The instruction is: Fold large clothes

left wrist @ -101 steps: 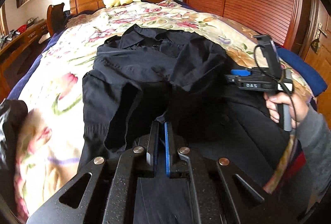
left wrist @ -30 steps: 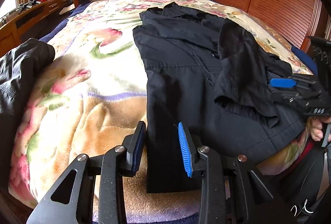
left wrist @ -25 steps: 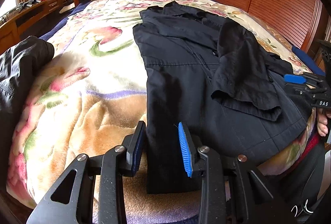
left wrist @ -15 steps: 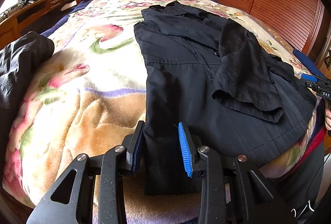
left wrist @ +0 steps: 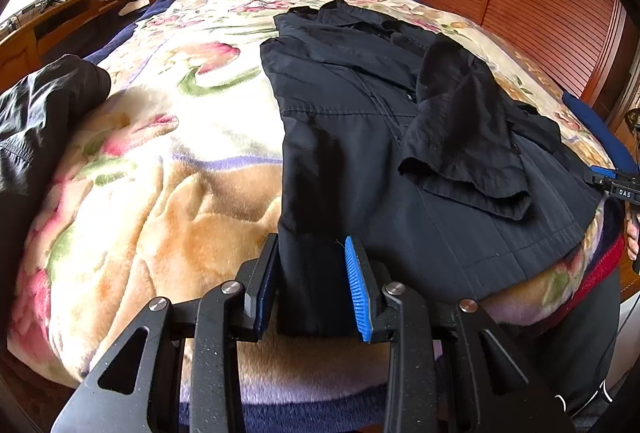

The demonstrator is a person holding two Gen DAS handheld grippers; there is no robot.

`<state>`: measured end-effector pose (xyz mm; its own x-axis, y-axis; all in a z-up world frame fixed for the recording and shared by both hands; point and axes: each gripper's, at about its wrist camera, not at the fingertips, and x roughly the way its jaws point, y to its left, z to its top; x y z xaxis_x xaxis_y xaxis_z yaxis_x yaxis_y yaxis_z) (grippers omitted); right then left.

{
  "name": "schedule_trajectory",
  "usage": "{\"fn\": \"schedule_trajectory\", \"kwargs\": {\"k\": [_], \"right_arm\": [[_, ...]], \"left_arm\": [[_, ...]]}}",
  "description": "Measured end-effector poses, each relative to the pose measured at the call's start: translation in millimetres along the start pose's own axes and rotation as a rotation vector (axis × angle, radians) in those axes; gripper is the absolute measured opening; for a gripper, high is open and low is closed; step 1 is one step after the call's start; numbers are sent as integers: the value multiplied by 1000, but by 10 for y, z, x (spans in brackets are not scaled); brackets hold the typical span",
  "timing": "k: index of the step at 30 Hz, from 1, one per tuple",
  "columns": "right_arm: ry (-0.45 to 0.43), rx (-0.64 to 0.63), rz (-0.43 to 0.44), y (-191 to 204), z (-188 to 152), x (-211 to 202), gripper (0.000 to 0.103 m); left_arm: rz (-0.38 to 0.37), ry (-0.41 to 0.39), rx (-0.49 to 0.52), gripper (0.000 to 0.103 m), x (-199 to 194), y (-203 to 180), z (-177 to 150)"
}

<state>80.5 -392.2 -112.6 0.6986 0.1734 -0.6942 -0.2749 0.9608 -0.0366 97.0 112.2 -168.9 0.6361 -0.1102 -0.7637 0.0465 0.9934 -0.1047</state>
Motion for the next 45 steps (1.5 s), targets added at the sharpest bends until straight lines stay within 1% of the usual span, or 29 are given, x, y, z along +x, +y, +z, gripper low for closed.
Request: {"fn": "schedule_trajectory", "kwargs": {"k": [4, 11, 16, 21, 32, 33, 34, 35, 36, 37, 38, 39, 40, 41, 42, 44, 45], "right_arm": [[6, -19, 5, 18, -62, -48, 60], [1, -25, 25, -11, -118, 34, 60], [-4, -39, 40, 15, -100, 135, 60], [-6, -45, 46, 19, -90, 176, 60], [-18, -24, 72, 11, -112, 221, 61], [-10, -30, 70, 14, -106, 218, 60], [-5, -35, 69, 26, -101, 212, 57], [-1, -40, 70, 34, -97, 201, 55], [-1, -42, 73, 36, -95, 187, 49], [-2, -39, 76, 44, -94, 169, 44], [-5, -33, 79, 44, -102, 146, 42], [-6, -29, 85, 47, -120, 114, 33], [-7, -35, 100, 59, -144, 71, 22], [-10, -39, 122, 66, -168, 27, 17], [-14, -36, 142, 70, -186, -19, 12], [-29, -44, 142, 85, -203, -95, 10], [-50, -45, 140, 88, -204, -158, 9]], "left_arm": [[0, 5, 0, 33, -36, -15, -38], [5, 9, -11, 33, -13, -21, -43], [5, 8, -12, 33, 10, -28, -31], [-13, 3, -35, 33, 33, -2, -24], [-25, 0, -56, 33, 42, 24, -21], [-29, 1, -55, 33, 35, 26, -16], [-35, -2, -53, 30, 25, 27, -13], [-43, -8, -48, 24, 10, 30, -14], [-50, -7, -46, 12, 3, 31, -15], [-60, -7, -49, 8, -13, 35, -17], [-85, -12, -58, 7, -52, 37, -24], [-112, -18, -69, 6, -96, 38, -28], [-134, -30, -80, 6, -157, 33, -30], [-138, -50, -79, 5, -243, 11, -31], [-135, -61, -72, 5, -300, -15, -31], [-133, -79, -61, 5, -403, -69, -23], [-133, -89, -61, 5, -456, -87, -10]]}}
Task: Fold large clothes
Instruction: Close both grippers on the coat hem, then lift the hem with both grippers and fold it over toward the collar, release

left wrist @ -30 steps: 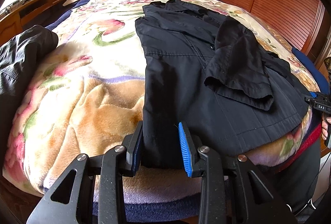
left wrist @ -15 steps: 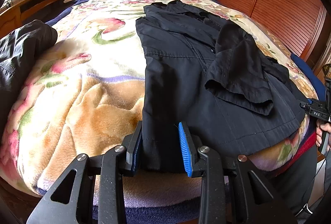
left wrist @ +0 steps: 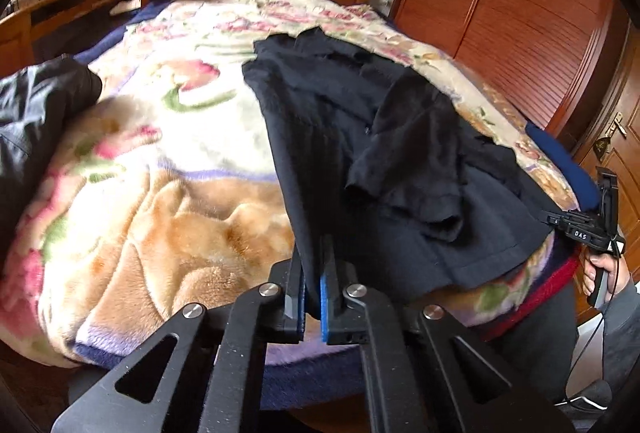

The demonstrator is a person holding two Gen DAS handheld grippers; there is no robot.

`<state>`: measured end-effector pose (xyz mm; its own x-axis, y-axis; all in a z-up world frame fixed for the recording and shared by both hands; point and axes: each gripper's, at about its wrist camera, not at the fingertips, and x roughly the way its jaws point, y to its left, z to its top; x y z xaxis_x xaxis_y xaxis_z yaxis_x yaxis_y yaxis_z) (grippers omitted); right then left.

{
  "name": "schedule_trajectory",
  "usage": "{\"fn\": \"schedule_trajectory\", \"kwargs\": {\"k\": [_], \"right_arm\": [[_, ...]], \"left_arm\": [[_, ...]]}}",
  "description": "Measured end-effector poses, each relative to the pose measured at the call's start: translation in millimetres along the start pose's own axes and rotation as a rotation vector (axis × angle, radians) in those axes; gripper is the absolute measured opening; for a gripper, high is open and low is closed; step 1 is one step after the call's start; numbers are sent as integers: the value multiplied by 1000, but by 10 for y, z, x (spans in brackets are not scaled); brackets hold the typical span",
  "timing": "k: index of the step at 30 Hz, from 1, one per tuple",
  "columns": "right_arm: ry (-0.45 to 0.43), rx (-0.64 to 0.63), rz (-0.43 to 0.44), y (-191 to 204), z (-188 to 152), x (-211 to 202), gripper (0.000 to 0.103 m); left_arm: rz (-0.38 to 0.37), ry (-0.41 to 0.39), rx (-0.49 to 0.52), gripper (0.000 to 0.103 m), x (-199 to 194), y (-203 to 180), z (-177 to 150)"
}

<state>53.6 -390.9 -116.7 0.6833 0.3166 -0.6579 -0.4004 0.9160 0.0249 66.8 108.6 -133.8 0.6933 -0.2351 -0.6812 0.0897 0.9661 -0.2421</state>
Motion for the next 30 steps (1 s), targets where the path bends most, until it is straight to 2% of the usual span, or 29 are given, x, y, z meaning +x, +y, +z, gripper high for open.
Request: {"fn": "schedule_trajectory", "kwargs": {"k": [5, 12, 20, 23, 26, 30], "right_arm": [[-125, 30, 39, -54, 61, -418, 8], [-283, 11, 64, -4, 99, -1237, 8], [-402, 5, 75, -24, -137, -1994, 8], [-399, 9, 80, -113, -225, -2077, 8], [-368, 8, 74, -116, -253, -1895, 8], [-303, 32, 81, -75, -194, -1535, 8]], "left_arm": [[-17, -86, 8, 5, -377, -149, 144], [-38, -210, 64, 5, -1052, -394, 252], [-44, -307, 89, 5, -1604, -509, 143], [-41, -307, 102, 5, -1615, -506, 96], [-18, -276, 102, 5, -1441, -469, 82], [-34, -216, 69, 5, -1165, -363, 38]]}}
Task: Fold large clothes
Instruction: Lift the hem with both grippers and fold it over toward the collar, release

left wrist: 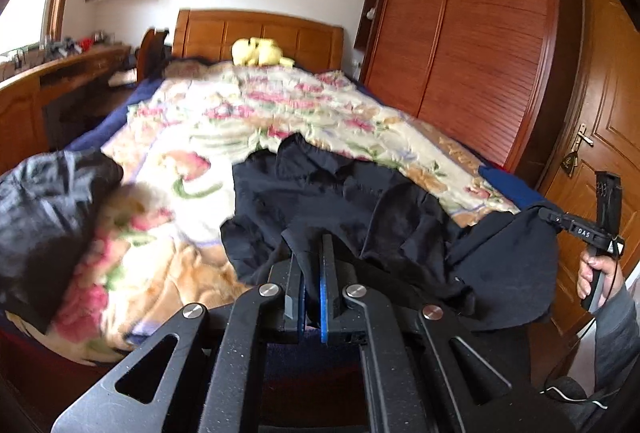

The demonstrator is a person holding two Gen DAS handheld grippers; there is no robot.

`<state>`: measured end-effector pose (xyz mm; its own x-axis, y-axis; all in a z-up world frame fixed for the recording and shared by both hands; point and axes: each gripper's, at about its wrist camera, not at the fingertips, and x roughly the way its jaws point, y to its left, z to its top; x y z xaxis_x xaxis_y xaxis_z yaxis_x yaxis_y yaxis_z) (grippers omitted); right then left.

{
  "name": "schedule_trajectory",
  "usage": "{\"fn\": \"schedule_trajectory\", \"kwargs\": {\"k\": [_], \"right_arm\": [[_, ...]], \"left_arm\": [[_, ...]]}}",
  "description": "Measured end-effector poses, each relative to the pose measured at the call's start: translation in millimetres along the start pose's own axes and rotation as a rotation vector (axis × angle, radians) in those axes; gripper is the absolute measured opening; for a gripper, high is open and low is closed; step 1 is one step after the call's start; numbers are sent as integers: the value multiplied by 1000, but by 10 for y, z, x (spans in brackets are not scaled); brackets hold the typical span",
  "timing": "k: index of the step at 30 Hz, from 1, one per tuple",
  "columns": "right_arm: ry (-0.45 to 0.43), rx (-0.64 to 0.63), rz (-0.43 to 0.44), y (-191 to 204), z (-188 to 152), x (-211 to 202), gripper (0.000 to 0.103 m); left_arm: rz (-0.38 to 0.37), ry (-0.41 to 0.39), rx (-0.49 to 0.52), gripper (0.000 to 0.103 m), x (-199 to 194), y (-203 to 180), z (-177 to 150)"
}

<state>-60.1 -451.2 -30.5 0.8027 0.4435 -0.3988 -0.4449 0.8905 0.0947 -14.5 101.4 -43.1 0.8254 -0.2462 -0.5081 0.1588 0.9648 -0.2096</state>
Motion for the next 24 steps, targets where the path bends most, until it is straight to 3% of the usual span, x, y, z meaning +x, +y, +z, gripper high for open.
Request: {"fn": "schedule_trajectory", "kwargs": {"k": [5, 9, 18, 24], "right_arm": [[66, 53, -31, -140, -8, 532, 8], [49, 82, -26, -212, 278, 917, 8], [-25, 67, -11, -410, 1038, 2218, 8], [-58, 72, -27, -561, 1587, 3059, 8]], "left_arm": [[12, 40, -15, 5, 354, 110, -74], [20, 31, -30, 5, 696, 251, 88], [61, -14, -29, 5, 1545, 568, 845], [132, -28, 0, 5, 2060, 740, 1392]]}}
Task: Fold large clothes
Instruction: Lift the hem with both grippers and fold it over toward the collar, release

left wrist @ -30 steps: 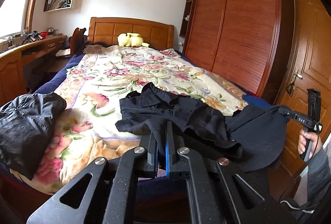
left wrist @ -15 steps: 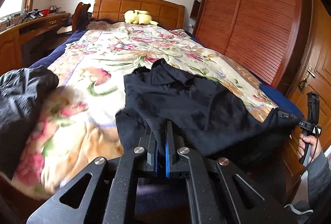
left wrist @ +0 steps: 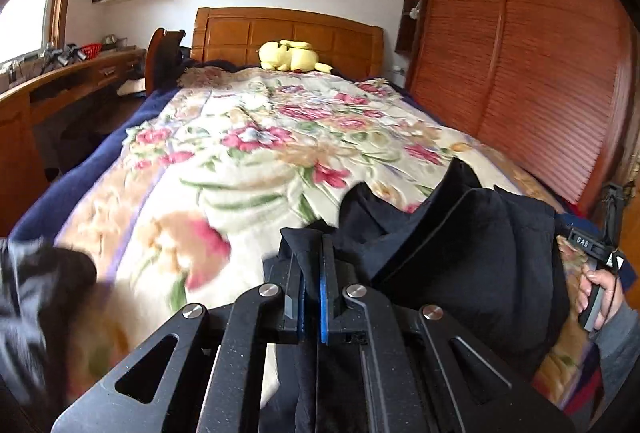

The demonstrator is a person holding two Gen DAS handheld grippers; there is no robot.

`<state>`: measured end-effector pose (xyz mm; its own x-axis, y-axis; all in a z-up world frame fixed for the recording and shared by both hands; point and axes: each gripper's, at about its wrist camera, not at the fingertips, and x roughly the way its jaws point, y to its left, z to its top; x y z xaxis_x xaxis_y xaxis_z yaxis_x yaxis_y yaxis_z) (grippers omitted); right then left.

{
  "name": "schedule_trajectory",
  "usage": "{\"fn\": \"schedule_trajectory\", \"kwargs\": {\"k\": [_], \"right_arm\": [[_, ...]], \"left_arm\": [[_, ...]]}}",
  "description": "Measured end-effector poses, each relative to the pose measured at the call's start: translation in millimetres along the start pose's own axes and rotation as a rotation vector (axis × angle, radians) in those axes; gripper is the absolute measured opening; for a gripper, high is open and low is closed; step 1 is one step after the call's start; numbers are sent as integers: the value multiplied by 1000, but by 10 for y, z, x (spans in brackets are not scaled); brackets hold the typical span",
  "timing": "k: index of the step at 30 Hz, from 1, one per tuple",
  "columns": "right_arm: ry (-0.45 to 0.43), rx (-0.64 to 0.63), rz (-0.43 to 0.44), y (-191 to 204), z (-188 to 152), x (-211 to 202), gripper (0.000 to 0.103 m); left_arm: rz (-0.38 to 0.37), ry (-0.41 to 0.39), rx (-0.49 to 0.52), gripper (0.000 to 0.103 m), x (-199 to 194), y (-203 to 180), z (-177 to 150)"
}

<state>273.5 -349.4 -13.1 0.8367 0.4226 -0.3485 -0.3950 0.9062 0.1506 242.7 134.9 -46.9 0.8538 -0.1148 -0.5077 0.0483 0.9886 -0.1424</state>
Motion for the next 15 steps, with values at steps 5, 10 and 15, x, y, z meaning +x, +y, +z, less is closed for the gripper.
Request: {"fn": "schedule_trajectory", "kwargs": {"k": [5, 10, 15], "right_arm": [[-19, 15, -15, -21, 198, 759, 8], [-12, -14, -45, -24, 247, 1400, 8], [66, 8, -51, -92, 38, 1917, 9]], "left_arm": [[52, 6, -14, 5, 471, 92, 272], [123, 10, -17, 5, 943, 146, 384], [99, 20, -38, 5, 1245, 200, 251]]}}
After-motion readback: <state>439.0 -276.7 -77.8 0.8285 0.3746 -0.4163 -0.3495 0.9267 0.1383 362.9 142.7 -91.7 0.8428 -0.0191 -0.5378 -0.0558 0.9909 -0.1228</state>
